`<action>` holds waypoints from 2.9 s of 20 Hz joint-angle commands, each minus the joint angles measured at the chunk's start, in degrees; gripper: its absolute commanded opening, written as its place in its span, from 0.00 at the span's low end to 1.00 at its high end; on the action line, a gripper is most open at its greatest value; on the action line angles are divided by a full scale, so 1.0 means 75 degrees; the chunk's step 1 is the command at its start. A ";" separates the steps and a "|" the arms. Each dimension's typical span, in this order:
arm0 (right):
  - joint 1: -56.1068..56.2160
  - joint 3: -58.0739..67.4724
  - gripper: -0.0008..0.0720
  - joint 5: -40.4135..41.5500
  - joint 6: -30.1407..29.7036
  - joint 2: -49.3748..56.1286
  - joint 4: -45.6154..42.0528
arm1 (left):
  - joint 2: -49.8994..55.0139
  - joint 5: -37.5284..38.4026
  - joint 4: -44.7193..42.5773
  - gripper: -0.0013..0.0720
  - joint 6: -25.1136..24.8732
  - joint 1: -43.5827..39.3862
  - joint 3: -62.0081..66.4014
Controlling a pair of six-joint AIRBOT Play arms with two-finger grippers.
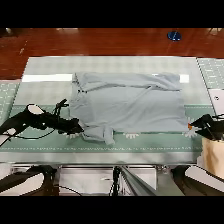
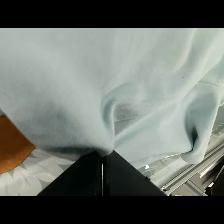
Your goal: Fold the shirts.
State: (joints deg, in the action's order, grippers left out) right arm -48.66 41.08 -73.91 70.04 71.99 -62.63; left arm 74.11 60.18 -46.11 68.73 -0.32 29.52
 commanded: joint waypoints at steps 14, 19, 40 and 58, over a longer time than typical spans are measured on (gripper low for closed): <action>0.1311 -0.0050 0.05 0.0851 -0.0047 0.0522 0.1521 | -0.0455 0.0050 -0.0364 0.05 -0.0087 0.0169 0.0350; 0.1314 -0.0026 0.05 0.1134 -0.0472 -0.0933 0.2754 | -0.1370 0.0332 -0.0265 0.05 -0.0108 0.0863 0.1562; 0.3191 0.3264 0.05 0.4147 -0.0498 0.1985 0.4179 | 0.4232 0.0580 0.0839 0.05 0.0035 0.0673 0.8615; 0.4319 0.3351 0.39 0.6411 -0.0682 0.3418 0.4167 | 0.5654 -0.0041 0.0836 0.69 0.0157 0.0877 0.9693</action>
State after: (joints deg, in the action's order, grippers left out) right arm -16.62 65.98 -26.15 65.30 97.30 -31.53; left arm 116.07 60.58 -39.81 69.89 5.28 101.36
